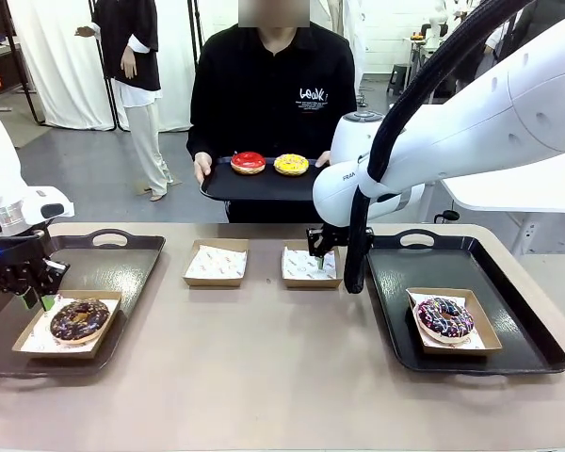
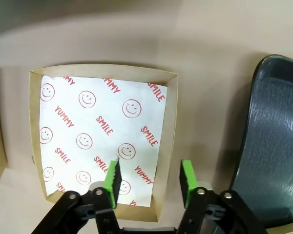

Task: Individually package the donuts and arrange them on the tray.
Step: Place the picked Paper togo box on the Handle tray while simultaneously picking up another Paper togo box from the table with the other hand.

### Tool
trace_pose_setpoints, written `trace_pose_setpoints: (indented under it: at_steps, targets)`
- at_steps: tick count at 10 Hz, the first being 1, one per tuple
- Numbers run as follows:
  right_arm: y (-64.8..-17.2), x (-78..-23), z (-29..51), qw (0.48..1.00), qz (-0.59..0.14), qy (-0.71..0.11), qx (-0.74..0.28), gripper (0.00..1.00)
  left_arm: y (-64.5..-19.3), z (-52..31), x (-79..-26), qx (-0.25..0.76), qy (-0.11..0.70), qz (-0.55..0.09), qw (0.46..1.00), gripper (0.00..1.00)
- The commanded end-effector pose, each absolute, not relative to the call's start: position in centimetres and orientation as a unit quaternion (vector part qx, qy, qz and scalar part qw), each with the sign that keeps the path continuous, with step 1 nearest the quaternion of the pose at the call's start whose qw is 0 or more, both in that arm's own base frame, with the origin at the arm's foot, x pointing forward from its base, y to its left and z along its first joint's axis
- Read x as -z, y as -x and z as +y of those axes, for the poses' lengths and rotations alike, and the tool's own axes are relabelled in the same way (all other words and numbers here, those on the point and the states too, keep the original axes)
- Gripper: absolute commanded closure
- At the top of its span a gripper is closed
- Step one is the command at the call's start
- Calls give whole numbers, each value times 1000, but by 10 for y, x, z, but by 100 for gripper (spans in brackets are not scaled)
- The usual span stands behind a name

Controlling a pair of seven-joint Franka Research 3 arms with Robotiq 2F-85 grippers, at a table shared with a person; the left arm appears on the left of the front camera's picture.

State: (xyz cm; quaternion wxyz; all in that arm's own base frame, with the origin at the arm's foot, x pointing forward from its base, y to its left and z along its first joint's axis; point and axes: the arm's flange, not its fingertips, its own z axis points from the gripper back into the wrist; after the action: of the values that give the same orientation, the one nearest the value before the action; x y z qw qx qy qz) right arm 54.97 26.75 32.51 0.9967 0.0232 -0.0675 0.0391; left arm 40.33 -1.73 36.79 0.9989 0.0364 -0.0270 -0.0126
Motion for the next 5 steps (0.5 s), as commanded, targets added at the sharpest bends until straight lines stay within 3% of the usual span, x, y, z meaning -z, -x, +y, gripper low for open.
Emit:
trace_pose_setpoints:
  at_steps: [1,2,4,5]
  targets:
    - [-555,-324,270,996,-70,-41,-31,100,-359,-10,-346,21,-40,-36,998,0]
    - [-555,-325,270,996,-71,-42,-31,85,-359,-10,-346,20,-41,-36,998,0]
    - [-556,-326,269,996,-71,-42,-29,100,-359,-10,-348,20,-40,-37,998,0]
    - [-556,-326,269,996,-71,-42,-26,100,-358,-10,-348,19,-40,-37,998,0]
